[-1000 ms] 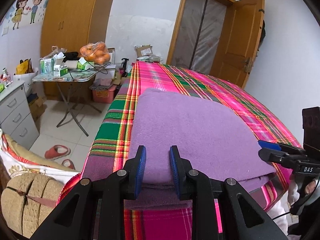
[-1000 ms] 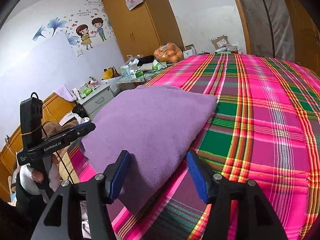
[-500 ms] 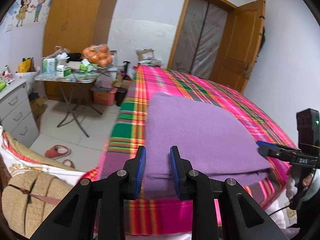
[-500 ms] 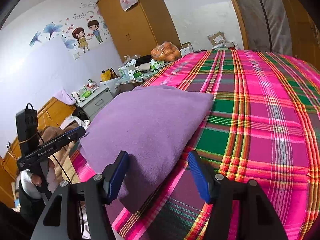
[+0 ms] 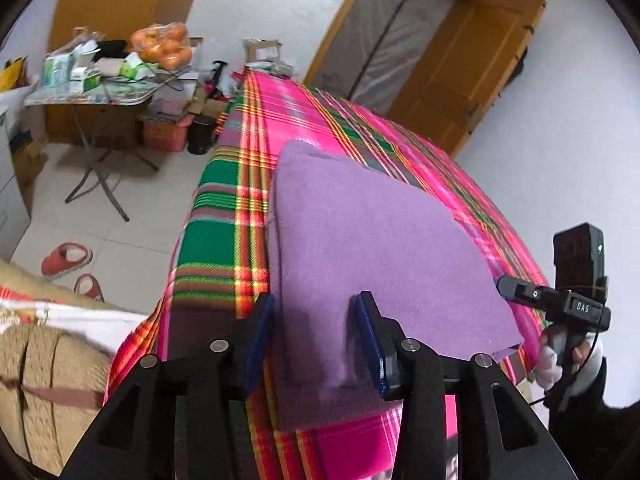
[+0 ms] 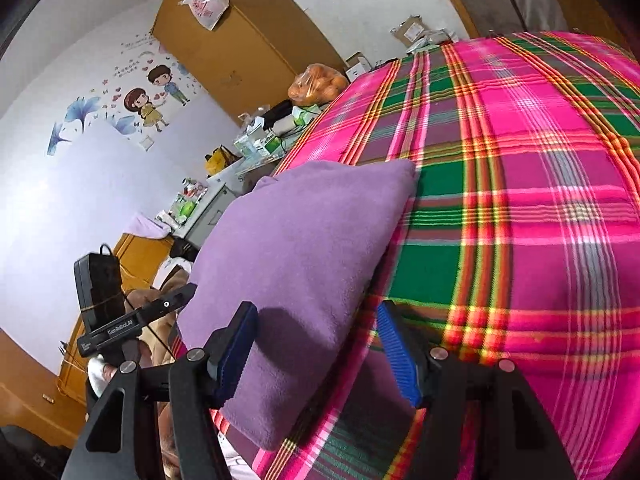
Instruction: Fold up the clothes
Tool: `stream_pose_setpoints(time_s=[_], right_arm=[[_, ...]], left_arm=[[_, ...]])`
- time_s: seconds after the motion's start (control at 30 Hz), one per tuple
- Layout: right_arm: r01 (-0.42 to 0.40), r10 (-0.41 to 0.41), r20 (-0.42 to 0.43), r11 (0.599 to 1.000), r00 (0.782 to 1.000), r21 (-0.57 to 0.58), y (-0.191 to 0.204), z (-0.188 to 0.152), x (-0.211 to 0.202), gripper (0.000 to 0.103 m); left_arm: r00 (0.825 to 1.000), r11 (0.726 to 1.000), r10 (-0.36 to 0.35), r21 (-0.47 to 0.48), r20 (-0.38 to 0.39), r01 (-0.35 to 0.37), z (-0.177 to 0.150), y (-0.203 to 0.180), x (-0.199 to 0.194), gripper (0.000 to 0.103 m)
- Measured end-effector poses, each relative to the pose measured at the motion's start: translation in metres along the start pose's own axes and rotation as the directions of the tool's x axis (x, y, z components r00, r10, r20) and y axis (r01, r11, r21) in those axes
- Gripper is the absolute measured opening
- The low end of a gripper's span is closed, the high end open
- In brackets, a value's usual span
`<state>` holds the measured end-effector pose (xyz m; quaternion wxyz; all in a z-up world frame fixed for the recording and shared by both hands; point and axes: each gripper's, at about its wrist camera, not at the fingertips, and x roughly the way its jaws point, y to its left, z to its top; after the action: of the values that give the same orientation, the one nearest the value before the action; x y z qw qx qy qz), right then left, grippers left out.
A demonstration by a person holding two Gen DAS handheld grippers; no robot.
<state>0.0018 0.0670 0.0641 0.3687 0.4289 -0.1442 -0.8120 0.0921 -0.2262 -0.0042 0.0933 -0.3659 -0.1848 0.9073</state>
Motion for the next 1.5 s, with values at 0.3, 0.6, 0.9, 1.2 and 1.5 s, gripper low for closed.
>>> stream_pose_setpoints(time_s=[0.3,0.6,0.9,1.2,1.5], right_arm=[[-0.038,0.044,-0.062,0.995,0.997,0.096,-0.002,0.023,0.026,0.063],[-0.108,0.137,-0.155,0.977,0.978,0.184,-0.002,0.019,0.03,0.066],[-0.101,0.127,-0.151,0.98,0.98,0.17,0.003,0.028,0.044,0.064],[-0.099,0.117,-0.133,0.986,0.984,0.136,0.0,0.014,0.037,0.047],[-0.075,0.085,-0.12,0.993,0.989,0.088,0.003,0.02,0.034,0.037]], left_arm=[[0.994,0.997,-0.078,-0.009,-0.074,0.078,0.026,0.002,0.02,0.058],[0.982,0.982,-0.173,-0.084,-0.074,0.167,0.011,0.006,0.006,0.059],[0.963,0.95,-0.26,-0.197,-0.075,0.241,0.026,0.015,0.022,0.059],[0.966,0.957,-0.251,-0.165,-0.055,0.239,0.012,0.005,0.013,0.059],[0.978,0.969,-0.209,-0.143,-0.023,0.203,0.022,-0.011,0.011,0.047]])
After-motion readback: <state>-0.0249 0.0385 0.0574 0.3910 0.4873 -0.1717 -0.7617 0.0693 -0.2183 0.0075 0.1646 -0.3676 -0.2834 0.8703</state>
